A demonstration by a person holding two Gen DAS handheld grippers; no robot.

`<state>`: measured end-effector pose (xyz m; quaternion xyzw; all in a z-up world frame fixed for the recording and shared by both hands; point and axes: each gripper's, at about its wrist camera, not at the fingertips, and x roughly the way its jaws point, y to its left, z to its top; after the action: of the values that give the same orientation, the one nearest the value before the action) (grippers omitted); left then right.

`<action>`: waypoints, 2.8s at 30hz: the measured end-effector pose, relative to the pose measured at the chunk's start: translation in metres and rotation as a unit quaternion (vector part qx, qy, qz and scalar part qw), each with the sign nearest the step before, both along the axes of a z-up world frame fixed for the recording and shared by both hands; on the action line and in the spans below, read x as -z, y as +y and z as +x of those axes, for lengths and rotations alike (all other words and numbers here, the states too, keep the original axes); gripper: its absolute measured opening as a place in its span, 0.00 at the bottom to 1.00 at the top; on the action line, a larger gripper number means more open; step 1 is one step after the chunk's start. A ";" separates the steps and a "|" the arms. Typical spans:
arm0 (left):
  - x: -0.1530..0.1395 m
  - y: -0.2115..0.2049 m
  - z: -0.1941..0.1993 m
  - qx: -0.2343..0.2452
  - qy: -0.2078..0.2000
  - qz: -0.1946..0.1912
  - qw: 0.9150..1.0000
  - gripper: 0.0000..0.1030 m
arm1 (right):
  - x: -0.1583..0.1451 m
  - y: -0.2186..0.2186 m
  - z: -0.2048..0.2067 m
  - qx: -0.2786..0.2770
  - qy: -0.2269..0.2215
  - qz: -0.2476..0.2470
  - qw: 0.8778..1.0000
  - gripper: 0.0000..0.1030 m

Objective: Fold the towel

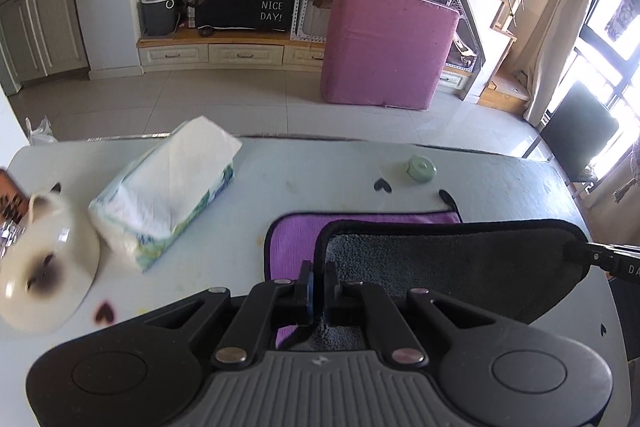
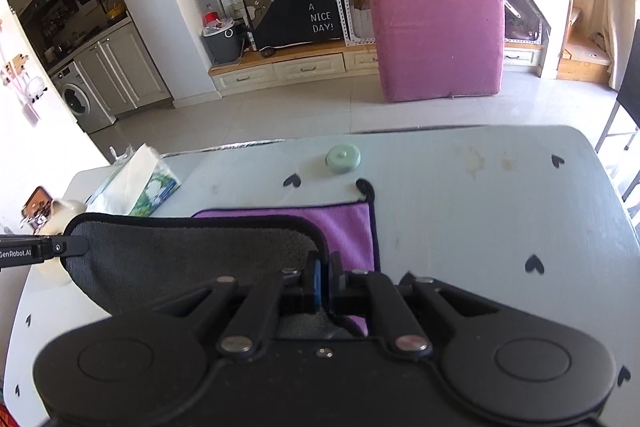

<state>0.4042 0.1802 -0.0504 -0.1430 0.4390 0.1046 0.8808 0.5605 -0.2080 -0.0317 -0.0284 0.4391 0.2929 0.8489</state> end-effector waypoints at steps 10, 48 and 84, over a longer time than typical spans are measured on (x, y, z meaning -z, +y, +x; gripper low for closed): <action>0.030 0.022 0.058 -0.007 0.009 0.012 1.000 0.05 | 0.017 0.033 0.055 0.008 -0.005 -0.011 1.000 0.04; 0.121 0.030 0.113 -0.025 0.103 0.047 0.993 0.29 | 0.101 0.077 0.104 0.019 0.031 -0.053 0.998 0.40; 0.062 0.004 0.052 -0.004 0.072 0.021 0.997 1.00 | 0.064 0.046 0.044 0.001 0.023 -0.044 0.999 0.99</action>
<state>0.4565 0.1837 -0.1128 -0.1188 0.4984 0.1276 0.8492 0.6045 -0.1624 -0.0956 -0.0585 0.4709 0.2725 0.8370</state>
